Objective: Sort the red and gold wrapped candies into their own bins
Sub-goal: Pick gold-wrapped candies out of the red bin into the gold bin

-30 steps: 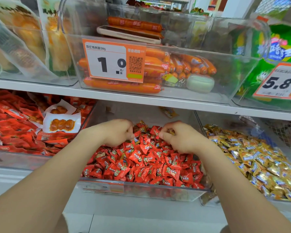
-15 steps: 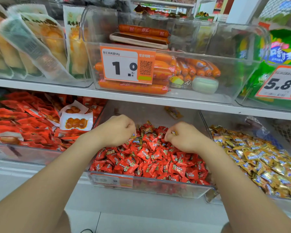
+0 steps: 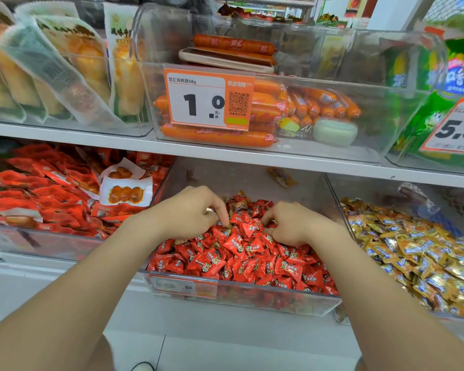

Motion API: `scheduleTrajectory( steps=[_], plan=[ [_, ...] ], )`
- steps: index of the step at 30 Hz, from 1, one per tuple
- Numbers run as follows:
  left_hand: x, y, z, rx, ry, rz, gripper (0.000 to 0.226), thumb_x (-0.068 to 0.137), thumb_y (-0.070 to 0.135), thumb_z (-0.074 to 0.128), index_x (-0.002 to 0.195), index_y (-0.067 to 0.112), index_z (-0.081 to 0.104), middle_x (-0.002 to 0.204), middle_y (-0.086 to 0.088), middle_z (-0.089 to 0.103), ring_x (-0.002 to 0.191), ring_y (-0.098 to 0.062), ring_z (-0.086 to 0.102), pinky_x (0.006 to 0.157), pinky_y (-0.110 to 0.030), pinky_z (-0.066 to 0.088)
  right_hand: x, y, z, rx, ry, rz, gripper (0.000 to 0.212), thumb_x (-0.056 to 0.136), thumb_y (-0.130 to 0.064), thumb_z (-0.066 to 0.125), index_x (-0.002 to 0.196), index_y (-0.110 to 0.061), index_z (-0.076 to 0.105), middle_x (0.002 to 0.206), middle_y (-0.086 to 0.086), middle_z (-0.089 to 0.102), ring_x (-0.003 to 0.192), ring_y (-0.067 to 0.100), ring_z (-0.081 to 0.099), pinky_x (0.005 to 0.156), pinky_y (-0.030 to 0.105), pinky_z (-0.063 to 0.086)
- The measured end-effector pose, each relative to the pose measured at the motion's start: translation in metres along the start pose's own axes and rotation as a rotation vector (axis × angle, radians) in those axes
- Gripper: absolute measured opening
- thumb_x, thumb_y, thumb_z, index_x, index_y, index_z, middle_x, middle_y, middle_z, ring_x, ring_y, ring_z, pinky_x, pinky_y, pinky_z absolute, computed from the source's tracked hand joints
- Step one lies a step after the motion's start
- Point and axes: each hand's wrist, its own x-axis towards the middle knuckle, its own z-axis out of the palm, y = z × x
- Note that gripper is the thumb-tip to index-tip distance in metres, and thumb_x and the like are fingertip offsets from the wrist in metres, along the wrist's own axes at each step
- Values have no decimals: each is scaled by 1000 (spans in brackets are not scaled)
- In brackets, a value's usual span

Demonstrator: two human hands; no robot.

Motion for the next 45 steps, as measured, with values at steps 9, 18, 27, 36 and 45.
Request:
scheduleTrajectory(
  steps=[9, 18, 27, 36, 45],
  plan=[
    [-11, -1, -4, 43, -91, 20, 12, 79, 25, 84, 83, 34, 78, 79, 10, 73, 58, 3, 61, 65, -29, 55, -6, 5, -12, 180, 201, 70, 41, 97, -45, 54, 74, -13, 66, 70, 3, 66, 73, 23, 63, 61, 30, 45],
    [-5, 0, 9, 173, -61, 10, 20, 83, 37, 87, 102, 37, 79, 117, 12, 67, 97, -13, 66, 89, -31, 54, -15, -36, -5, 240, 368, -217, 22, 105, -34, 58, 105, -25, 78, 103, -3, 77, 101, 21, 67, 91, 36, 53],
    [-7, -4, 7, 92, -54, -32, 10, 79, 26, 85, 76, 34, 80, 84, 19, 72, 77, 3, 66, 76, -28, 56, 20, -58, 5, -6, 188, -177, 29, 95, -61, 64, 105, -37, 78, 103, -8, 75, 98, 21, 67, 78, 37, 56],
    [-16, -3, -6, -38, 101, -134, 19, 70, 33, 87, 64, 23, 71, 73, 9, 73, 59, -4, 63, 62, -31, 56, 42, -57, -3, -58, -105, -238, 66, 87, -63, 75, 139, -24, 66, 144, -2, 60, 127, 21, 59, 94, 25, 43],
    [-7, -3, -4, -8, 226, -171, 14, 79, 31, 74, 76, 22, 64, 69, 5, 65, 63, -13, 59, 58, -27, 46, 35, -52, -9, 74, -107, -313, 26, 87, -56, 78, 98, -33, 82, 83, -17, 70, 75, 3, 60, 66, 24, 46]
  ],
)
